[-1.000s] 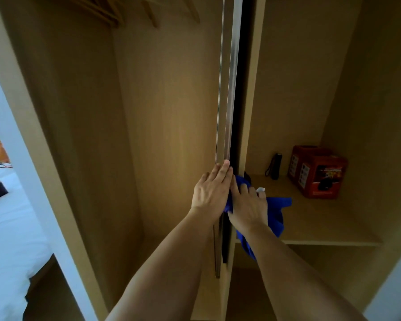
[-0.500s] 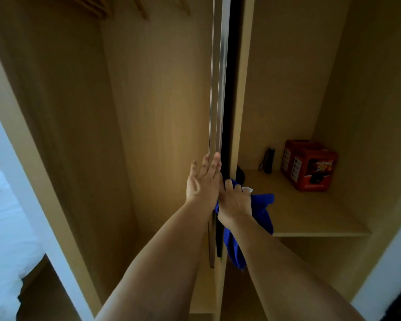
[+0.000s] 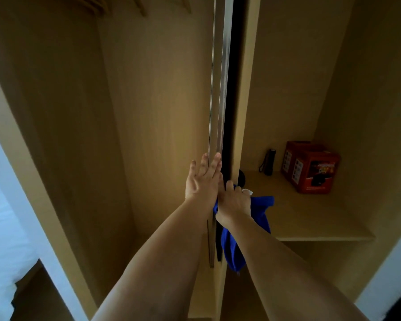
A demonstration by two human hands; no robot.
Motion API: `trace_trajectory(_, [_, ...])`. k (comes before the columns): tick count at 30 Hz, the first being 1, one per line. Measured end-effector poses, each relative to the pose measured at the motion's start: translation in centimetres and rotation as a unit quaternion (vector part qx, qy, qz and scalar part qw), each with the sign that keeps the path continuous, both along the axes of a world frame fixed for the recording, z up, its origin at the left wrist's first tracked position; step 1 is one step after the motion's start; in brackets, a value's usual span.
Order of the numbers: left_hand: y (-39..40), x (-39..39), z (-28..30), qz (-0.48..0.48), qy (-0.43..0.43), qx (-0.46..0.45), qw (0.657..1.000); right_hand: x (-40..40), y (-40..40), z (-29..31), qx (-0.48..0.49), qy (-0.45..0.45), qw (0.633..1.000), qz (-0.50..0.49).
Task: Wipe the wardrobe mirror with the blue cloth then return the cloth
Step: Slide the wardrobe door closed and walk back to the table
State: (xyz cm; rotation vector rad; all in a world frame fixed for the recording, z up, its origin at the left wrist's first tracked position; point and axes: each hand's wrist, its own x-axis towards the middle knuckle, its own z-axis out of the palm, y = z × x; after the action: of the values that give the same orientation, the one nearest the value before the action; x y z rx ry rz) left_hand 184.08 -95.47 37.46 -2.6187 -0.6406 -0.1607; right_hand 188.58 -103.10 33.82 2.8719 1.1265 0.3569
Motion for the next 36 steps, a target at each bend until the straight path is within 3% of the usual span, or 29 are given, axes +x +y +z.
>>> trace_trajectory(8, [0.8,-0.4,-0.2,-0.050,-0.037,-0.017,0.998,-0.1,0.3,-0.4,0.020,0.002,1.000,-0.009])
trace_trajectory(10, [1.0,-1.1,-0.9,-0.076,-0.104,-0.064,0.990,-0.2,0.3,-0.5,0.034,0.004,0.999,-0.020])
trace_trajectory(12, [1.1,-2.2,-1.9,-0.048,-0.162,-0.172,0.971,-0.5,0.2,-0.9,0.046,0.008,0.999,-0.026])
trace_trajectory(14, [1.0,-3.2,-3.0,0.040,-0.178,-0.364,0.913,-1.0,0.1,-1.4,0.064,0.016,0.998,-0.019])
trace_trajectory(15, [0.9,-3.4,-3.7,0.082,-0.183,-0.482,0.853,-1.3,0.0,-1.6,0.076,0.023,0.997,-0.013])
trace_trajectory(17, [0.5,-3.8,-5.3,0.159,-0.217,-0.693,0.669,-2.4,0.0,-2.5,0.095,0.044,0.995,-0.001])
trace_trajectory(18, [0.3,-4.1,-6.1,0.189,-0.233,-0.758,0.579,-3.0,0.0,-3.0,0.105,0.058,0.993,0.010])
trace_trajectory(19, [0.2,-4.4,-7.0,0.209,-0.244,-0.795,0.515,-3.5,0.0,-3.5,0.117,0.078,0.990,0.023])
trace_trajectory(21, [0.3,-5.2,-8.7,0.228,-0.256,-0.834,0.432,-4.5,-0.2,-4.3,0.136,0.126,0.981,0.048])
trace_trajectory(26, [0.4,-7.8,-10.9,0.239,-0.281,-0.871,0.324,-6.4,-0.4,-4.9,0.097,0.191,0.968,0.130])
trace_trajectory(29, [0.0,-9.2,-11.6,0.264,-0.346,-0.854,0.286,-7.7,0.1,-5.7,0.062,0.228,0.954,0.186])
trace_trajectory(33, [-0.1,-12.3,-12.3,0.336,-0.442,-0.779,0.291,-9.3,1.1,-7.5,0.016,0.308,0.926,0.217])
trace_trajectory(36, [0.0,-15.6,-12.5,0.361,-0.515,-0.714,0.307,-10.8,0.8,-8.7,0.007,0.481,0.858,0.181])
